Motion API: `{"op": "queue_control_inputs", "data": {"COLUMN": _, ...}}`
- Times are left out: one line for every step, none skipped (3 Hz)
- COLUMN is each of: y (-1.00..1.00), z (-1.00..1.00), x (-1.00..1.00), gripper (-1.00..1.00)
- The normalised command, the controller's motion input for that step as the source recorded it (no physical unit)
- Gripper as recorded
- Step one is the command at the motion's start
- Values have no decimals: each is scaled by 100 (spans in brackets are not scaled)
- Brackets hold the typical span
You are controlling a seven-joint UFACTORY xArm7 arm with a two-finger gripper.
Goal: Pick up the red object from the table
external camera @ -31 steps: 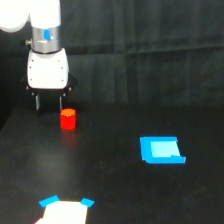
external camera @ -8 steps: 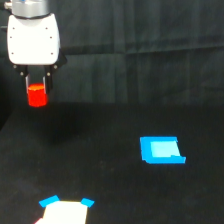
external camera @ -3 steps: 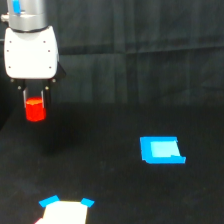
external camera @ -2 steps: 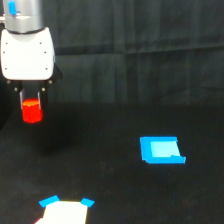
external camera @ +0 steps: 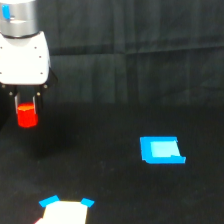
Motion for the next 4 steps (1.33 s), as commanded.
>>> {"op": "queue_control_inputs", "data": {"y": -54, "z": 57, "x": 18, "gripper": -88}}
{"op": "queue_control_inputs", "data": {"y": 72, "z": 80, "x": 17, "gripper": -100}}
{"op": "queue_control_inputs", "data": {"y": -43, "z": 28, "x": -2, "gripper": -100}}
{"op": "queue_control_inputs", "data": {"y": -28, "z": -43, "x": -12, "gripper": -100}}
